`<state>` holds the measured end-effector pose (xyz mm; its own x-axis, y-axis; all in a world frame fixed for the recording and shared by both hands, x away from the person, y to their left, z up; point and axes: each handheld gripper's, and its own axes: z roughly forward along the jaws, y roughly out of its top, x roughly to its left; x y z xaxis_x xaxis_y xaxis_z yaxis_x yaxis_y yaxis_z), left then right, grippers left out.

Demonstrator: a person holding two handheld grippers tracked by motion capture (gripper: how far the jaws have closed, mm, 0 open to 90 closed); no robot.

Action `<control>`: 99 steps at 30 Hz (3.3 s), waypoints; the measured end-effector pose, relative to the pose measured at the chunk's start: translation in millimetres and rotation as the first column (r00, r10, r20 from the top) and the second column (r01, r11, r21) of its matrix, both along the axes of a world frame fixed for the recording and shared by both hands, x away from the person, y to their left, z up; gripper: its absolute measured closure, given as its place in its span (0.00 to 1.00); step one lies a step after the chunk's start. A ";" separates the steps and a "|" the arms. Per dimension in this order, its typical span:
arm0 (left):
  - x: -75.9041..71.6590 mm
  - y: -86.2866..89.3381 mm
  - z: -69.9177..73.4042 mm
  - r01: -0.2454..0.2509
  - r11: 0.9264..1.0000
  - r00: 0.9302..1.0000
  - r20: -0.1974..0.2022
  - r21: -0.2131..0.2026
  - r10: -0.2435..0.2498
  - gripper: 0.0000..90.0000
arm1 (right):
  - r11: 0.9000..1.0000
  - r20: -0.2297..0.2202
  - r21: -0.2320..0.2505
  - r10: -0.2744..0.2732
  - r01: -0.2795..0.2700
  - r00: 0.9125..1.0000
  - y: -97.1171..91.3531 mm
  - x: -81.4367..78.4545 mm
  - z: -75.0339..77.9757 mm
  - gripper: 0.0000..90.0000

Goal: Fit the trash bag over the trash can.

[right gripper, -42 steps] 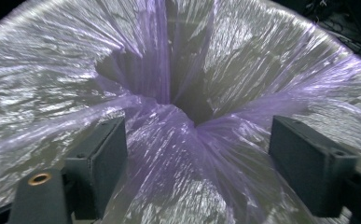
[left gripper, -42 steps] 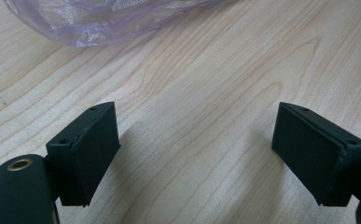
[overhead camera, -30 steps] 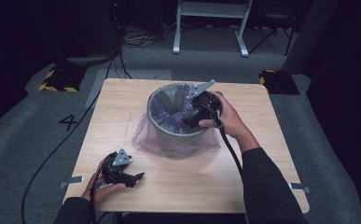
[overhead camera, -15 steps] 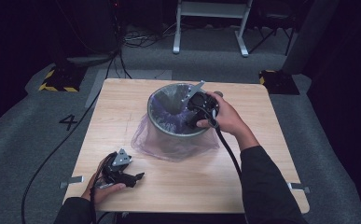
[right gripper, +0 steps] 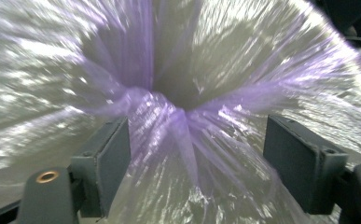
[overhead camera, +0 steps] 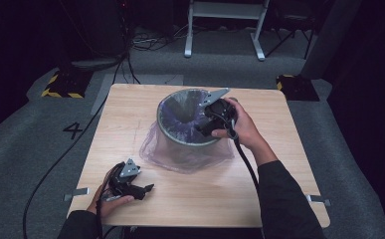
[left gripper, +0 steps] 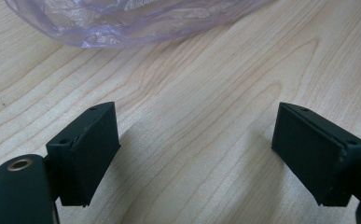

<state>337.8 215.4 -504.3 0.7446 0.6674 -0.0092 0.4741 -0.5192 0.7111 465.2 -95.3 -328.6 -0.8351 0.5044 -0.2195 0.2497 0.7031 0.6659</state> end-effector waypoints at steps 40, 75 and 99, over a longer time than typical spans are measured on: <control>0.4 -0.5 -0.1 -0.002 1.000 1.000 0.000 -0.002 0.002 0.16 | 0.987 0.081 0.161 -0.013 0.000 0.997 -98.6 -56.4 14.1 0.23; 0.4 -0.8 -0.3 -0.004 1.000 1.000 0.001 -0.004 0.004 0.16 | 0.994 0.003 -0.032 -0.104 0.104 0.995 -116.5 -69.9 -48.0 0.23; 0.4 -0.8 -0.2 -0.003 1.000 1.000 0.001 -0.003 0.003 0.16 | 0.983 -0.061 -0.076 -0.175 0.170 0.983 -133.3 -76.3 -110.8 0.23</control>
